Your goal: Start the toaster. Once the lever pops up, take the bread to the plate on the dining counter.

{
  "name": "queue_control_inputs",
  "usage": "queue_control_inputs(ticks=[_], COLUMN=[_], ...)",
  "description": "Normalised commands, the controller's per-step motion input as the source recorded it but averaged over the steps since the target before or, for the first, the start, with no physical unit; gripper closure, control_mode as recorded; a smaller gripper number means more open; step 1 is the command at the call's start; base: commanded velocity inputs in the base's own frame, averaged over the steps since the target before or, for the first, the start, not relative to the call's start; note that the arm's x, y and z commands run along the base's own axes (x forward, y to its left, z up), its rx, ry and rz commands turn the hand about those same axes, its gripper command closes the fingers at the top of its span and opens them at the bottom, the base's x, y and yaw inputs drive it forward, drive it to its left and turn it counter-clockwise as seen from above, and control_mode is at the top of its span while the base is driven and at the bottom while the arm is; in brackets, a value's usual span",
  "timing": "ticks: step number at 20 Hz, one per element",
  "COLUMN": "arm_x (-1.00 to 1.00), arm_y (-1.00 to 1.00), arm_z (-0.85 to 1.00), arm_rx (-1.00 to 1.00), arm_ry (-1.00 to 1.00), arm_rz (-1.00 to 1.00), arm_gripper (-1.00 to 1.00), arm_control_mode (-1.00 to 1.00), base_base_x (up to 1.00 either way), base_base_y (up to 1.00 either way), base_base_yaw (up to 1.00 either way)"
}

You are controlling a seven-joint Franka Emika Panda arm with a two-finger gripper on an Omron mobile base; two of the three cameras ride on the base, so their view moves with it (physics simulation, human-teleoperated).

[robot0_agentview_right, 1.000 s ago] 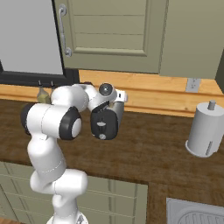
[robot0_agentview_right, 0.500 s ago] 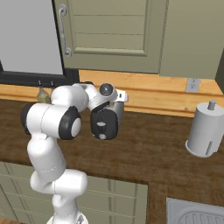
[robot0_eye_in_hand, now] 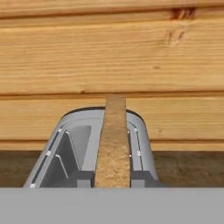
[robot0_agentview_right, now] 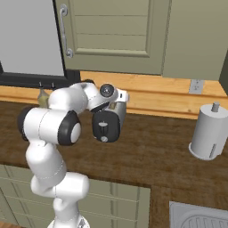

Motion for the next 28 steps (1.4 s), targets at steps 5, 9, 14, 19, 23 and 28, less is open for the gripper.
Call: queue_control_inputs(ticks=[5,9,14,19,23,28], arm_x=[-0.14,-0.19,-0.21,-0.13,-0.10,-0.13], arm_y=[0.00,-0.01,-0.01,0.00,0.00,0.00], arm_z=[0.09,0.09,0.08,0.39,0.45,0.41], arm_rx=[0.06,0.02,0.00,0.00,0.00,0.00], arm_ry=[-0.09,-0.01,0.04,0.01,0.00,0.00], arm_rz=[0.00,0.00,0.00,0.00,0.00,0.00], arm_gripper=[1.00,1.00,1.00,1.00,1.00,1.00], arm_control_mode=[-1.00,-1.00,-1.00,-1.00,-1.00,-1.00], base_base_x=[0.00,0.00,0.00,0.00,0.00,0.00], base_base_y=[0.00,0.00,0.00,0.00,0.00,0.00], base_base_yaw=[0.00,0.00,0.00,0.00,0.00,0.00])
